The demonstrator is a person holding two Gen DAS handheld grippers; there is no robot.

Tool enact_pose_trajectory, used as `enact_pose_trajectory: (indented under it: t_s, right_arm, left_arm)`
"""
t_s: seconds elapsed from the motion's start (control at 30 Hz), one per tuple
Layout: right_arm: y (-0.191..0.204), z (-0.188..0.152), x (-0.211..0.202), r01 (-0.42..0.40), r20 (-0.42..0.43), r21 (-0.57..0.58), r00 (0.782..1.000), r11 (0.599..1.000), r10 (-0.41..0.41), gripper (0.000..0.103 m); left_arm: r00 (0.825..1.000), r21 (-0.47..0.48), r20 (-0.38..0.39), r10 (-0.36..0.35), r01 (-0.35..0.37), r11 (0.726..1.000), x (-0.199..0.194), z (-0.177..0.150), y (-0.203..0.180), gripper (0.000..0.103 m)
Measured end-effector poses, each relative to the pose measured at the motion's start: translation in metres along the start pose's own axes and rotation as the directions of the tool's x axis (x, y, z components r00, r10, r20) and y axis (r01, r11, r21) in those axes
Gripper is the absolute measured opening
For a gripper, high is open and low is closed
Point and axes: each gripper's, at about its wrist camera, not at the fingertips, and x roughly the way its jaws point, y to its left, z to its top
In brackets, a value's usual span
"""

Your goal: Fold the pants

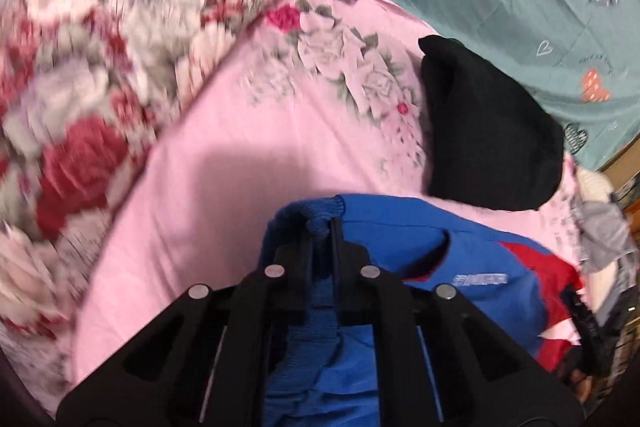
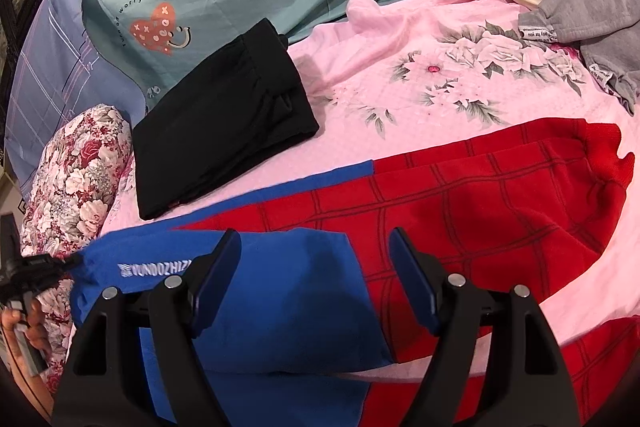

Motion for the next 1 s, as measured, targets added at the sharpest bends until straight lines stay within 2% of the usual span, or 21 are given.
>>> enact_pose_trajectory:
  t_s: [0.07, 0.1, 0.13, 0.2, 0.27, 0.3, 0.33, 0.4, 0.47, 0.53, 0.63, 0.7, 0.73, 0.8, 0.83, 0.87, 0.9, 1.0]
  right_arm:
    - [-0.001, 0.0, 0.003, 0.007, -0.009, 0.0, 1.0, 1.0, -0.007, 0.077]
    - [-0.002, 0.0, 0.004, 0.01, -0.018, 0.005, 1.0, 1.0, -0.01, 0.077]
    - [-0.003, -0.001, 0.006, 0.013, -0.028, 0.01, 1.0, 1.0, -0.013, 0.077]
    - [-0.005, -0.001, 0.007, 0.027, -0.046, 0.017, 0.999, 0.999, -0.026, 0.077]
    - [-0.01, 0.002, 0.005, 0.036, -0.05, 0.026, 0.998, 0.999, -0.034, 0.077]
    - [-0.013, 0.005, 0.005, 0.052, -0.065, 0.031, 0.997, 0.998, -0.05, 0.077]
    - [-0.017, 0.009, 0.006, 0.096, -0.086, 0.032, 0.992, 0.995, -0.093, 0.077]
    - [-0.024, 0.016, 0.004, 0.15, -0.101, 0.015, 0.984, 0.989, -0.148, 0.077]
    - [-0.025, 0.026, -0.001, 0.173, -0.084, -0.054, 0.981, 0.983, -0.177, 0.077]
    - [-0.024, 0.034, 0.003, 0.188, -0.077, -0.14, 0.977, 0.972, -0.2, 0.077]
    - [-0.018, 0.034, 0.028, 0.168, -0.151, -0.266, 0.965, 0.949, -0.213, 0.074]
    - [-0.011, 0.031, 0.045, 0.123, -0.199, -0.316, 0.961, 0.941, -0.193, 0.062]
    - [-0.004, 0.029, 0.054, 0.095, -0.227, -0.348, 0.957, 0.933, -0.182, 0.06]
    - [0.006, 0.024, 0.068, 0.069, -0.252, -0.4, 0.95, 0.914, -0.183, 0.049]
    - [0.011, 0.023, 0.075, 0.088, -0.227, -0.445, 0.952, 0.891, -0.207, 0.045]
    - [0.012, 0.024, 0.079, 0.109, -0.19, -0.468, 0.957, 0.877, -0.221, 0.039]
    - [0.01, 0.031, 0.085, 0.136, -0.156, -0.458, 0.961, 0.878, -0.23, 0.034]
    - [0.001, 0.052, 0.102, 0.183, -0.12, -0.389, 0.962, 0.903, -0.247, 0.036]
  left_arm:
    - [0.997, 0.017, 0.011, 0.082, -0.082, 0.996, 0.01, 0.005, 0.002, 0.007]
    - [0.99, 0.025, 0.001, 0.143, -0.143, 0.989, 0.024, 0.006, 0.005, 0.008]
    - [0.985, 0.023, -0.017, 0.169, -0.169, 0.985, 0.034, 0.007, 0.012, 0.008]
    - [0.981, 0.009, -0.058, 0.185, -0.184, 0.983, 0.053, 0.005, 0.021, 0.01]
    - [0.979, 0.04, -0.037, 0.203, -0.201, 0.979, 0.052, 0.003, 0.02, 0.014]
    - [0.976, 0.053, -0.035, 0.215, -0.213, 0.976, 0.05, 0.004, 0.018, 0.023]
    - [0.969, 0.06, -0.04, 0.244, -0.242, 0.969, 0.046, 0.004, 0.019, 0.054]
    - [0.952, 0.075, -0.019, 0.306, -0.303, 0.95, 0.033, 0.003, 0.022, 0.08]
    - [0.951, 0.078, 0.024, 0.307, -0.308, 0.948, 0.015, 0.002, 0.022, 0.082]
    - [0.959, 0.07, 0.046, 0.28, -0.283, 0.956, -0.005, -0.006, 0.022, 0.087]
    - [0.982, 0.06, 0.043, 0.185, -0.188, 0.98, -0.024, -0.024, 0.012, 0.087]
    - [0.99, 0.09, 0.028, 0.139, -0.141, 0.986, -0.026, -0.036, 0.001, 0.088]
    - [0.993, 0.118, 0.013, 0.121, -0.121, 0.986, -0.024, -0.044, -0.007, 0.089]
    - [0.995, 0.196, -0.019, 0.1, -0.094, 0.976, -0.011, -0.058, -0.025, 0.09]
    - [0.992, 0.23, -0.029, 0.121, -0.111, 0.967, 0.001, -0.06, -0.034, 0.09]
    - [0.984, 0.263, -0.034, 0.177, -0.162, 0.951, 0.012, -0.063, -0.039, 0.09]
    - [0.973, 0.278, -0.027, 0.23, -0.214, 0.937, 0.022, -0.063, -0.04, 0.09]
    - [0.954, 0.255, -0.028, 0.3, -0.283, 0.924, 0.041, -0.057, -0.032, 0.092]
